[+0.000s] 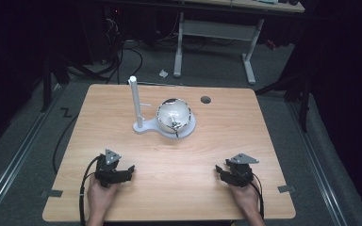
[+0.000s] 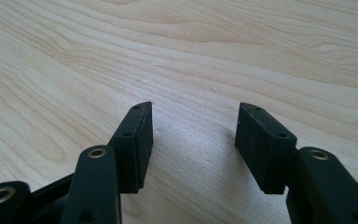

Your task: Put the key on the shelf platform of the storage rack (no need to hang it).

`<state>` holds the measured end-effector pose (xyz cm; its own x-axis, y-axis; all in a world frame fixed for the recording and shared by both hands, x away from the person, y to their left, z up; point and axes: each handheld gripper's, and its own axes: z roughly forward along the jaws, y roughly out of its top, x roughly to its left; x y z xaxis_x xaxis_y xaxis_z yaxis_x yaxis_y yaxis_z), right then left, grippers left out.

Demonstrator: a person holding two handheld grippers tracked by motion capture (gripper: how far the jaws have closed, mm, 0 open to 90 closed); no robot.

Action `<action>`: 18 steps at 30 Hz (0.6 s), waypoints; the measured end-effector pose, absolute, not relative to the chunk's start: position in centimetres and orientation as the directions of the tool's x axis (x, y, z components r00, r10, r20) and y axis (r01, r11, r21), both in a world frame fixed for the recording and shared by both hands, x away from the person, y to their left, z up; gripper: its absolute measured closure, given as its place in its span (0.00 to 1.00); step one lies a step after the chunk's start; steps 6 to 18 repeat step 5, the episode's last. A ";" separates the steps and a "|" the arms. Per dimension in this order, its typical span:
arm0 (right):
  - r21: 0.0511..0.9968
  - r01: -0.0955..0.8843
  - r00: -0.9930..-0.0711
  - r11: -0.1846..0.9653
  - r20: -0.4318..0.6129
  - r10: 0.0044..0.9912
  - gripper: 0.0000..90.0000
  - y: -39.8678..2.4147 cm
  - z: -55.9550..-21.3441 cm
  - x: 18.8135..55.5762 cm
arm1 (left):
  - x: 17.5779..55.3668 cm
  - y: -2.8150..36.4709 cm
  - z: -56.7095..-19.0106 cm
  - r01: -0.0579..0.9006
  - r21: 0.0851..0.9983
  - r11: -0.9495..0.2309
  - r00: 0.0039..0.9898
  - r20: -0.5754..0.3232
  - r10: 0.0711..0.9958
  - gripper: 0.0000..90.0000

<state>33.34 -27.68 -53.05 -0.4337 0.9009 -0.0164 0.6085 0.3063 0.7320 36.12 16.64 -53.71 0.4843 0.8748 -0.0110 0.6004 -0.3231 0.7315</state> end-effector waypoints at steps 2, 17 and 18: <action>0.732 0.606 -0.437 0.310 -0.019 0.899 0.52 -27.7 -53.0 33.4 | 36.1 16.6 -53.7 0.601 0.731 -0.324 0.485 -0.011 0.874 0.19; 0.732 0.605 -0.439 0.313 -0.022 0.898 0.48 -27.7 -53.1 33.4 | 36.1 16.6 -53.7 0.601 0.731 -0.324 0.485 -0.011 0.874 0.19; 0.732 0.605 -0.439 0.313 -0.022 0.898 0.48 -27.7 -53.1 33.4 | 36.1 16.6 -53.7 0.601 0.731 -0.324 0.485 -0.011 0.874 0.19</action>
